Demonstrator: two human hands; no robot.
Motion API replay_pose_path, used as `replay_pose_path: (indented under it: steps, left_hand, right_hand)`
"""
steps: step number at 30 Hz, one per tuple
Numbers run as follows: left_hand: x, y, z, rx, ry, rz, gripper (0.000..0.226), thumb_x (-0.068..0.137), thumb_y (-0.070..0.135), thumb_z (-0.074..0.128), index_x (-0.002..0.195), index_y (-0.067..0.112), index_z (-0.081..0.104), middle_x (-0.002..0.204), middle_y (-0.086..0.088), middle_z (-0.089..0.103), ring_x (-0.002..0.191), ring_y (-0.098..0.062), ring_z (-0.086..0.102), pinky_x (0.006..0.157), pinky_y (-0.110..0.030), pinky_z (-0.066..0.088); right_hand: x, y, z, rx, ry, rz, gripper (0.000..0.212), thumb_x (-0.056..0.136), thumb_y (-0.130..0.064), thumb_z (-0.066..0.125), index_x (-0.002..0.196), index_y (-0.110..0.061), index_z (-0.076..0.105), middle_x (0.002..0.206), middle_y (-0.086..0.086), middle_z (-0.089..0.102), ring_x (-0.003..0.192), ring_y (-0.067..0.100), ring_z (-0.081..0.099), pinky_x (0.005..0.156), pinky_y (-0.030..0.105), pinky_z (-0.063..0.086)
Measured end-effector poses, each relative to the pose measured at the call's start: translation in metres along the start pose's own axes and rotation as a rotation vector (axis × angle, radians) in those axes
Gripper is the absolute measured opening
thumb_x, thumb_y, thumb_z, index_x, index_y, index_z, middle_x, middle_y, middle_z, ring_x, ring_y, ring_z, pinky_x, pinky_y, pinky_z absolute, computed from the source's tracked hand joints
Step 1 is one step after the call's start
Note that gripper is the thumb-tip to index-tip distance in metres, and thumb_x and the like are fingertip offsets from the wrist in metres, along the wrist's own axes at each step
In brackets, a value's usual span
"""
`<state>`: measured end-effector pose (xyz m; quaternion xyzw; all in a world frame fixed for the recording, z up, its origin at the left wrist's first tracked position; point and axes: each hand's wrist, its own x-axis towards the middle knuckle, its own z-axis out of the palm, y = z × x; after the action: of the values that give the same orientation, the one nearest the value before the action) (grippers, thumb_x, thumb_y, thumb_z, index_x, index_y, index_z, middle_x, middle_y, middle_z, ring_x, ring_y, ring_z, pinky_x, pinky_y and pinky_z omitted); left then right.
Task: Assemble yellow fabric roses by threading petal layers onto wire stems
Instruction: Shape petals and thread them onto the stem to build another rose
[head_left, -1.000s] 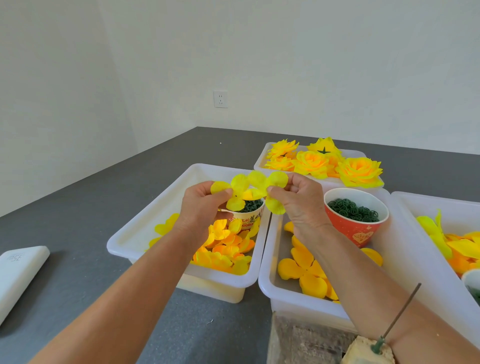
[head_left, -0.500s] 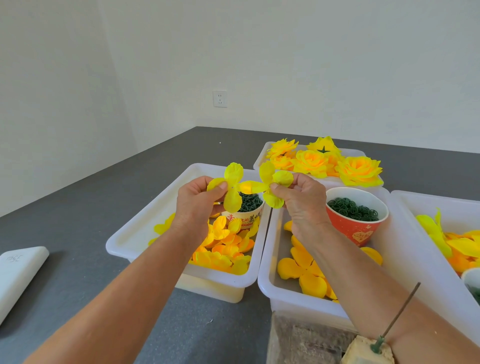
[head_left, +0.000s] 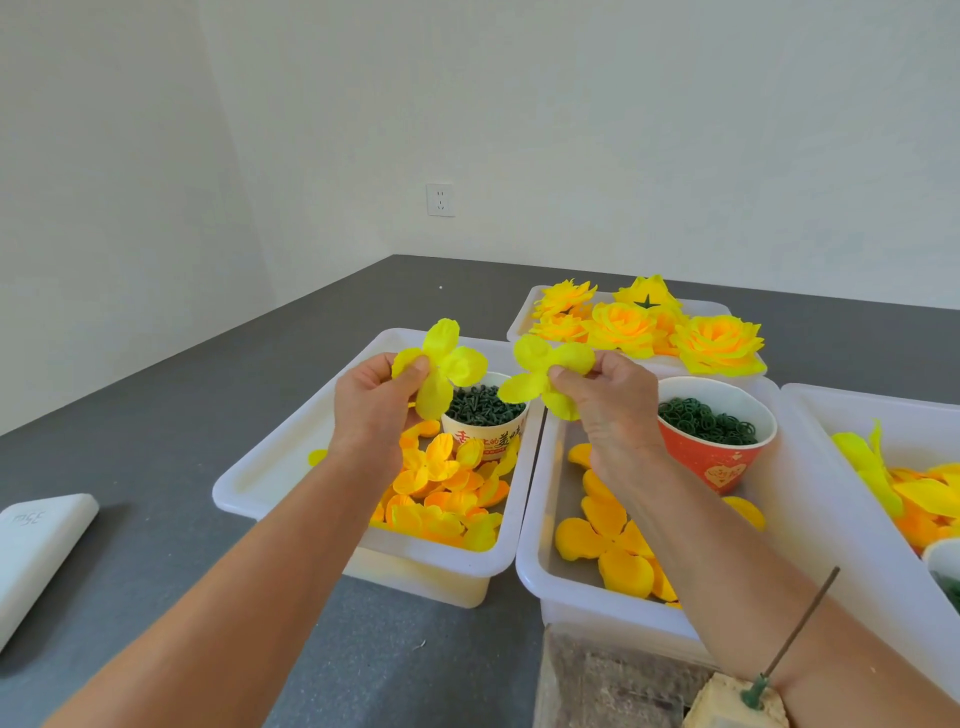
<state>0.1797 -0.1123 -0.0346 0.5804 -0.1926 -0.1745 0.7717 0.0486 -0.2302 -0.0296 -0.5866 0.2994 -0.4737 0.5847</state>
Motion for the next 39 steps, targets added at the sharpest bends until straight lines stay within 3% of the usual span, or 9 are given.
replay_pose_path:
  steps: [7, 11, 16, 20, 22, 25, 28, 32, 39]
  left_hand:
    - [-0.002, 0.005, 0.001, 0.01, 0.163, 0.118, 0.022, 0.09, 0.007, 0.056, 0.07, 0.013, 0.063, 0.061, -0.002, 0.065, 0.057, -0.013, 0.061, 0.056, -0.026, 0.054]
    - [0.001, 0.001, -0.001, 0.106, 0.198, 0.218, 0.018, 0.091, 0.012, 0.055, 0.075, 0.013, 0.064, 0.074, -0.011, 0.057, 0.067, -0.02, 0.052, 0.064, -0.036, 0.05]
    - [0.001, -0.006, 0.0, 0.436, 0.189, 0.421, 0.01, 0.085, 0.013, 0.064, 0.08, 0.018, 0.07, 0.069, 0.005, 0.062, 0.062, -0.008, 0.051, 0.067, -0.02, 0.045]
    - [-0.003, -0.007, 0.004, 0.696, 0.157, 0.493, 0.014, 0.076, 0.001, 0.065, 0.077, 0.014, 0.07, 0.075, 0.002, 0.066, 0.065, -0.01, 0.054, 0.064, -0.017, 0.044]
    - [-0.004, -0.009, 0.007, 0.866, 0.085, 0.496, 0.02, 0.073, -0.004, 0.062, 0.08, 0.013, 0.07, 0.085, -0.003, 0.067, 0.075, -0.02, 0.057, 0.071, -0.029, 0.048]
    - [-0.008, -0.015, 0.011, 1.092, -0.174, 0.497, 0.027, 0.071, -0.007, 0.061, 0.084, 0.014, 0.072, 0.092, -0.004, 0.066, 0.086, -0.024, 0.058, 0.075, -0.031, 0.046]
    - [-0.015, -0.023, 0.015, 1.284, -0.487, 0.479, 0.031, 0.071, -0.006, 0.059, 0.09, 0.015, 0.072, 0.099, -0.001, 0.068, 0.093, -0.021, 0.058, 0.077, -0.026, 0.045]
    - [-0.017, -0.026, 0.015, 1.403, -0.712, 0.425, 0.031, 0.071, -0.005, 0.059, 0.091, 0.015, 0.072, 0.095, 0.0, 0.071, 0.093, -0.018, 0.062, 0.082, -0.033, 0.052]
    - [-0.014, 0.001, 0.012, 1.4, -0.974, 0.119, 0.04, 0.069, -0.003, 0.062, 0.092, 0.029, 0.064, 0.091, 0.011, 0.064, 0.072, 0.006, 0.057, 0.056, -0.014, 0.048]
  right_hand:
    - [-0.011, 0.004, 0.008, -0.186, -0.437, -0.151, 0.011, 0.081, -0.011, 0.071, 0.082, -0.021, 0.067, 0.073, -0.007, 0.07, 0.067, 0.003, 0.065, 0.065, 0.013, 0.051]
    - [-0.013, 0.009, 0.01, -0.557, -0.707, -0.222, 0.03, 0.088, -0.031, 0.062, 0.114, -0.016, 0.067, 0.109, -0.004, 0.068, 0.101, 0.002, 0.059, 0.091, 0.02, 0.045]
    - [-0.009, 0.008, 0.005, -0.702, -0.628, -0.341, 0.034, 0.088, -0.034, 0.061, 0.114, -0.013, 0.068, 0.114, 0.007, 0.068, 0.105, 0.015, 0.06, 0.091, 0.03, 0.044]
    - [-0.005, 0.002, 0.0, -0.574, -0.558, -0.276, 0.026, 0.089, -0.033, 0.061, 0.107, -0.018, 0.071, 0.1, -0.01, 0.068, 0.087, -0.003, 0.06, 0.081, 0.015, 0.045]
    - [-0.001, -0.004, -0.004, -0.538, -0.505, -0.25, 0.025, 0.09, -0.033, 0.059, 0.103, -0.017, 0.072, 0.101, -0.009, 0.068, 0.087, -0.009, 0.058, 0.077, 0.008, 0.041]
    - [0.004, -0.017, -0.014, -0.485, -0.41, -0.219, 0.028, 0.091, -0.028, 0.059, 0.094, -0.005, 0.074, 0.102, 0.009, 0.072, 0.095, 0.009, 0.064, 0.078, 0.025, 0.043]
    - [0.005, -0.032, -0.029, -0.44, -0.374, -0.236, 0.025, 0.091, -0.024, 0.059, 0.091, -0.004, 0.074, 0.087, 0.001, 0.071, 0.069, -0.011, 0.058, 0.067, 0.013, 0.042]
    - [0.003, -0.04, -0.065, -0.408, -0.326, -0.139, 0.019, 0.091, -0.024, 0.059, 0.089, -0.012, 0.073, 0.101, 0.006, 0.072, 0.103, 0.019, 0.062, 0.09, 0.037, 0.048]
    - [-0.004, -0.037, -0.135, -0.416, -0.27, -0.002, 0.012, 0.087, -0.014, 0.064, 0.08, -0.019, 0.072, 0.094, 0.006, 0.071, 0.091, 0.015, 0.061, 0.077, 0.029, 0.049]
